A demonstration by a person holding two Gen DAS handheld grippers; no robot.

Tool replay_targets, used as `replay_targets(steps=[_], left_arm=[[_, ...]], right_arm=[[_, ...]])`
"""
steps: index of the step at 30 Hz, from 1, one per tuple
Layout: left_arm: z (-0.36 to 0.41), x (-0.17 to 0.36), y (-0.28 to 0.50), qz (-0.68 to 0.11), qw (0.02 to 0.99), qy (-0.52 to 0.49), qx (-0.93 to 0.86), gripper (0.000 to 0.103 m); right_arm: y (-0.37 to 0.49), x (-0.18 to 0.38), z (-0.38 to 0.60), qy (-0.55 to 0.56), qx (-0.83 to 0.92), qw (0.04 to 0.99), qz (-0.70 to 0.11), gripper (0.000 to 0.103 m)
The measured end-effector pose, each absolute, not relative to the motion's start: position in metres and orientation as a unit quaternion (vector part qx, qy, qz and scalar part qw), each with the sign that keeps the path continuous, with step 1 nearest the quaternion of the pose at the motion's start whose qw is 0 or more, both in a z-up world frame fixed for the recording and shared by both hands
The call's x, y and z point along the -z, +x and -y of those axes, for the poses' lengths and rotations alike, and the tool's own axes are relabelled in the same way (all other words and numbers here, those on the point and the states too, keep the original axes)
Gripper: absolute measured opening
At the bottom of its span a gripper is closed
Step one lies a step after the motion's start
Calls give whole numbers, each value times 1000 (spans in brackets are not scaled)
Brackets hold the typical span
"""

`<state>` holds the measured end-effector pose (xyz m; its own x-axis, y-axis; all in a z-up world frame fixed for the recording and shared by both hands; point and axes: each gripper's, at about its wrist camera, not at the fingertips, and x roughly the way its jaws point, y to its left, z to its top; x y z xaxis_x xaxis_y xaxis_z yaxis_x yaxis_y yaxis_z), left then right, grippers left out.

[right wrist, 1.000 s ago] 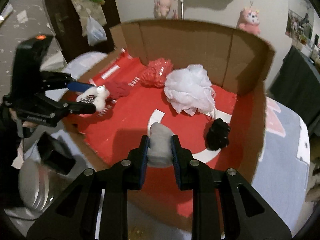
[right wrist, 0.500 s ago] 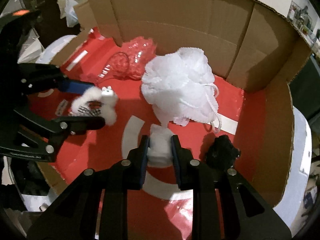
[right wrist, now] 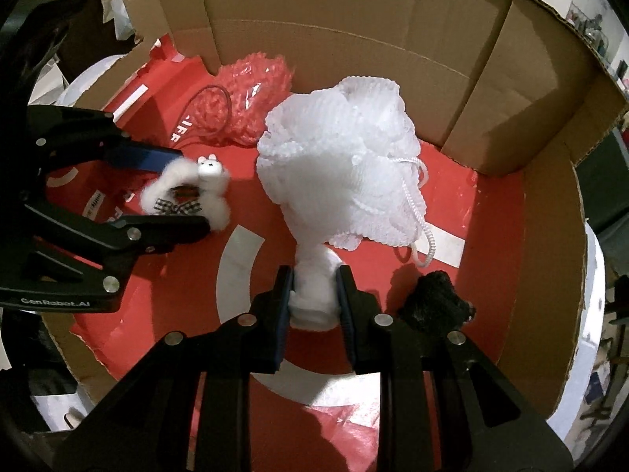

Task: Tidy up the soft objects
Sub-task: 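Lower both items into the box and open both tools to release them, then withdraw both tools from the box back toward the table items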

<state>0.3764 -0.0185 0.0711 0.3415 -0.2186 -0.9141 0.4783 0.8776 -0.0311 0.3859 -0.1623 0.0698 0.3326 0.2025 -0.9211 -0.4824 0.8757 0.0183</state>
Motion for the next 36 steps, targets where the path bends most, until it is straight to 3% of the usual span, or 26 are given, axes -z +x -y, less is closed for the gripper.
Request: replay_targets(steps=[18, 28, 30, 31, 32, 33, 36], left_arm=[[32, -62, 382, -529, 812, 123, 215, 59], [29, -62, 378, -523, 817, 117, 215, 67], [28, -64, 376, -520, 818, 114, 215, 68], [27, -65, 376, -519, 819, 114, 215, 68], [26, -66, 375, -518, 820, 113, 216, 69], [25, -67, 374, -516, 821, 113, 215, 69], [21, -74, 369, -508, 828, 106, 213, 72]], right_arm=[[390, -58, 145, -140, -207, 805, -538, 25], [388, -60, 145, -140, -207, 805, -537, 27], [388, -60, 145, -142, -207, 806, -537, 31], [388, -61, 145, -142, -207, 806, -536, 42], [387, -61, 145, -141, -208, 806, -536, 66], [386, -62, 145, -145, -210, 808, -531, 70], [380, -65, 143, -155, -206, 816, -517, 70]])
